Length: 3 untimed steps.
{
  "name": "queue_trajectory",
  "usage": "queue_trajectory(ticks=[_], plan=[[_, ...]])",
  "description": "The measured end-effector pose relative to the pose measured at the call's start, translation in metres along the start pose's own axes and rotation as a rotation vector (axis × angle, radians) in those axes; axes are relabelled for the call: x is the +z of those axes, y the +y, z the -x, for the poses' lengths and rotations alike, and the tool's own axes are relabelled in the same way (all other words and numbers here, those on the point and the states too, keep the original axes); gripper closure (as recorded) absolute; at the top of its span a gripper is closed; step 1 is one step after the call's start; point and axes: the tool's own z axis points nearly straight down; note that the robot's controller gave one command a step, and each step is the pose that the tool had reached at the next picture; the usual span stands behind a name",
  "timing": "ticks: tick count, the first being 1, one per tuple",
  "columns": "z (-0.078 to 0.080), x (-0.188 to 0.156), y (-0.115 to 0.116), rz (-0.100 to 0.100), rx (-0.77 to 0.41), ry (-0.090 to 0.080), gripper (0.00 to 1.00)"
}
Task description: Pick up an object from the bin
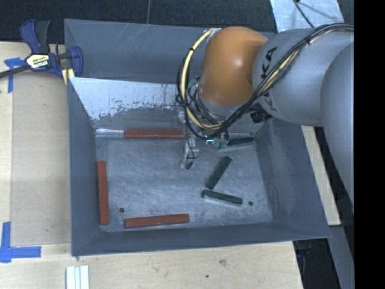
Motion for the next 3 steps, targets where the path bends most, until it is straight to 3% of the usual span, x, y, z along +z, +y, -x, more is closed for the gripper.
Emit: queue_trajectory(ticks=[1,2,3], plan=[[0.011,0.078,-0.087,-0.002,0.015,0.001,0.00],[-0.052,0.041,-0.201,-0.005,0.029,-0.006,0.00],[-0.033,0.075,-0.164,0.000,-0.051,-0.004,0.00]])
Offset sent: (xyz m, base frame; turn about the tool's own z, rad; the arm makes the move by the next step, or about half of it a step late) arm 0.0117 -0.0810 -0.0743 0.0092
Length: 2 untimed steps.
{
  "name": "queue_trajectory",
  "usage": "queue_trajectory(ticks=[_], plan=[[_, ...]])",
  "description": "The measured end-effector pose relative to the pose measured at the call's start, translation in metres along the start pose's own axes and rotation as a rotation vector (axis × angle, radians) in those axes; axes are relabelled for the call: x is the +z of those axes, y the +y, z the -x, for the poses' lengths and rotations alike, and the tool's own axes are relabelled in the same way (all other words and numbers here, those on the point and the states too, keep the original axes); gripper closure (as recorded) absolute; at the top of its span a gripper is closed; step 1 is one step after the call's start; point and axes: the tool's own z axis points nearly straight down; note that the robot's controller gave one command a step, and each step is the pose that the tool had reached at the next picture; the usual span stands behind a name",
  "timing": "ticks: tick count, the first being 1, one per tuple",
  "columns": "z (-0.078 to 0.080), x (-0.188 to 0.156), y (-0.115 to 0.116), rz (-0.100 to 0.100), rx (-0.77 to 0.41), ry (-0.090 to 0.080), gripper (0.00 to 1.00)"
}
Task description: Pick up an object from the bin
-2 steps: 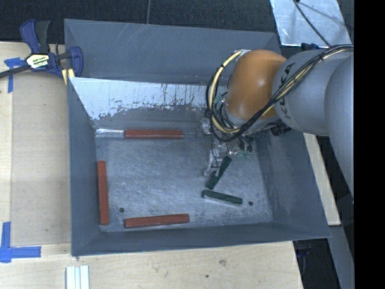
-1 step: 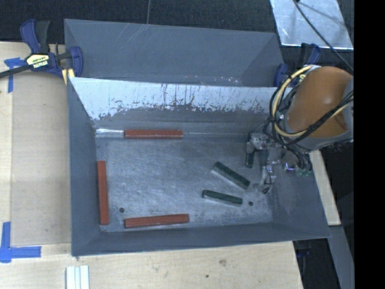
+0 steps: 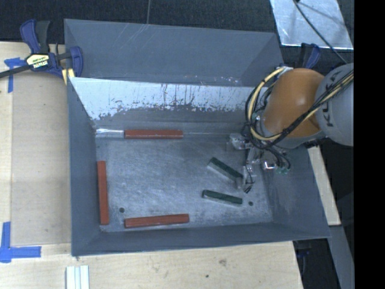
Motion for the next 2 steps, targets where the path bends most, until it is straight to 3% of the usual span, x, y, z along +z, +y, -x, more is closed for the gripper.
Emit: queue_trajectory(ticks=[1,2], plan=[[0.002,-0.003,-0.002,-0.001,0.004,-0.007,1.00],[-0.008,-0.164,-0.019,-0.004,-0.018,-0.013,1.00]])
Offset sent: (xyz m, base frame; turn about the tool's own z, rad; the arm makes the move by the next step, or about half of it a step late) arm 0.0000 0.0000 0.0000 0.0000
